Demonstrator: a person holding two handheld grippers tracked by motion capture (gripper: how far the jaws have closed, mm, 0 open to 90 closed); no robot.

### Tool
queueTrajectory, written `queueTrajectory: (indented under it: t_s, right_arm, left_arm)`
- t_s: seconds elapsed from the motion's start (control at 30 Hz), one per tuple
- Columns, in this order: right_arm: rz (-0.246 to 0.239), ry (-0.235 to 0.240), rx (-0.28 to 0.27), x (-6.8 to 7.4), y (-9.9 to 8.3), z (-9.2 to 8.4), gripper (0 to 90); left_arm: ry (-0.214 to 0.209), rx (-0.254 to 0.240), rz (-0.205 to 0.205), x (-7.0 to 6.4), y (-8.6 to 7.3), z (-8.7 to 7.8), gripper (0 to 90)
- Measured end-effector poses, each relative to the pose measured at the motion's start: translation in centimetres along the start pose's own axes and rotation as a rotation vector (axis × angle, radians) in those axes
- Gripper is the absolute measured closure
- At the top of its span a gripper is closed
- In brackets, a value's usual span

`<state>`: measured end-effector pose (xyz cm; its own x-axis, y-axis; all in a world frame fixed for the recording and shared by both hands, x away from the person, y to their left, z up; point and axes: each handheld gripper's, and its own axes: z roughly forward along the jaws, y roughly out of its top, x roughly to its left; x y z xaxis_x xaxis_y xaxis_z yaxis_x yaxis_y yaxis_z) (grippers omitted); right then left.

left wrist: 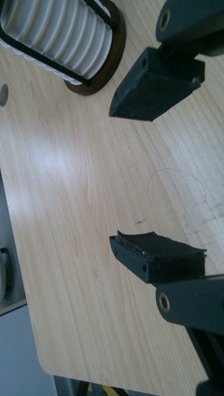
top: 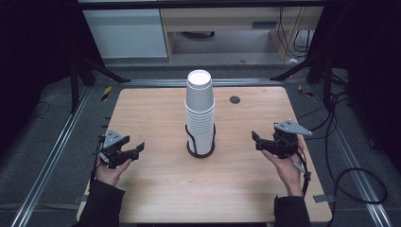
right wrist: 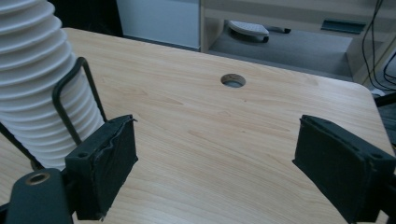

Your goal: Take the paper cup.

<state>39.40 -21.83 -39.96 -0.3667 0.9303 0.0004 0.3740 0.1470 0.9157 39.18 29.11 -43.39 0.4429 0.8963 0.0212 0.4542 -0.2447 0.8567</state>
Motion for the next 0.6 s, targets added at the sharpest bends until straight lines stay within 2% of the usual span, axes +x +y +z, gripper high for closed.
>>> queueTrajectory:
  t_s: [0.2, 0.47, 0.6]
  right_arm:
    - [-0.001, 0.036, -0.024, 0.7, 0.6, 0.2, 12.8]
    - [0.010, 0.103, -0.094, 2.1, 2.3, -0.3, 12.6]
    - [-0.009, 0.127, -0.133, 3.2, 3.8, -0.5, 11.7]
  left_arm:
    - [-0.010, 0.030, -0.019, 0.0, -0.1, 0.2, 25.6]
    - [-0.036, 0.047, -0.008, -0.4, -0.2, 0.5, 20.3]
    - [-0.045, 0.070, -0.001, -0.5, -0.4, 0.9, 18.5]
